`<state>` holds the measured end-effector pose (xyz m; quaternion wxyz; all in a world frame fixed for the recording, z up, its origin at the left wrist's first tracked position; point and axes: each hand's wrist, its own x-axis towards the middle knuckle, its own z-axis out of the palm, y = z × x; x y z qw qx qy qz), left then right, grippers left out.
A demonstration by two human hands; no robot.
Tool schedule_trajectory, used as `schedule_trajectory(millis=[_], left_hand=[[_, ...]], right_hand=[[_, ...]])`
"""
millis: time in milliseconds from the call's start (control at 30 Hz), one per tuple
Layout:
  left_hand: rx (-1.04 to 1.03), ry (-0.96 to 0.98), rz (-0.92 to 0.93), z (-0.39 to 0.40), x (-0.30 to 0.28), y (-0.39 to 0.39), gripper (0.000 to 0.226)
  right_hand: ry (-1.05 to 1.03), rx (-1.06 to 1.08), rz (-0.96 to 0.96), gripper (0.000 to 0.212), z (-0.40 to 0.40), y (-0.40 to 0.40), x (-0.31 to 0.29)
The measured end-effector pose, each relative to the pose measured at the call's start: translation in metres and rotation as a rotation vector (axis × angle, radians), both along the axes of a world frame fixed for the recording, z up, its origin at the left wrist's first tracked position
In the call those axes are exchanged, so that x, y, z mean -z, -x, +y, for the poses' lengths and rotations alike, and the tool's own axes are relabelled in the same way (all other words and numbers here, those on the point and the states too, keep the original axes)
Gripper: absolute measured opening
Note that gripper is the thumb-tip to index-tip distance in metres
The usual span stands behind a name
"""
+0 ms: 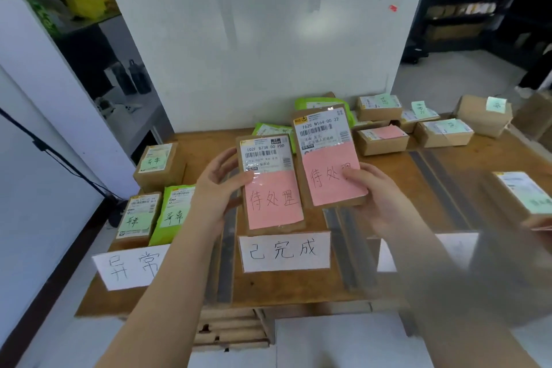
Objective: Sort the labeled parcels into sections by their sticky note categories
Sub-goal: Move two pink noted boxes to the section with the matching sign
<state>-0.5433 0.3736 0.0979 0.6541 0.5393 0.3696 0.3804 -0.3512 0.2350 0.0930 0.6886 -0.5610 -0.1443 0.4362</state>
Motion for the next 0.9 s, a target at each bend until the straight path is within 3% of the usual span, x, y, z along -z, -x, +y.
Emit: schedule_trajectory(millis=[167, 333, 500, 700, 900], left_hand=[[0.092, 0.052, 0.0, -0.022, -0.002, 0.026, 0.043], [0.182, 0.086, -0.052, -0.039, 0.013, 0.036, 0.046], [0.292, 0.168, -0.046, -0.074, 0.022, 0.027, 0.047], [0.38, 0.188, -0.034, -0.12, 0.019, 0.005, 0.048], [0.422, 0.173, -0.041, -0.167, 0.014, -0.039, 0.041]], right_hand=[[0.121, 0.105, -0.141, 0.052, -0.039, 0.04, 0.002], [0.19, 0.185, -0.232, 0.049, -0.08, 0.069, 0.01], [0.205, 0.268, -0.222, 0.03, -0.135, 0.077, 0.014], [0.201, 0.346, -0.194, 0.04, -0.193, 0.073, 0.008], [0.198, 0.419, -0.179, 0.028, -0.246, 0.041, 0.005]])
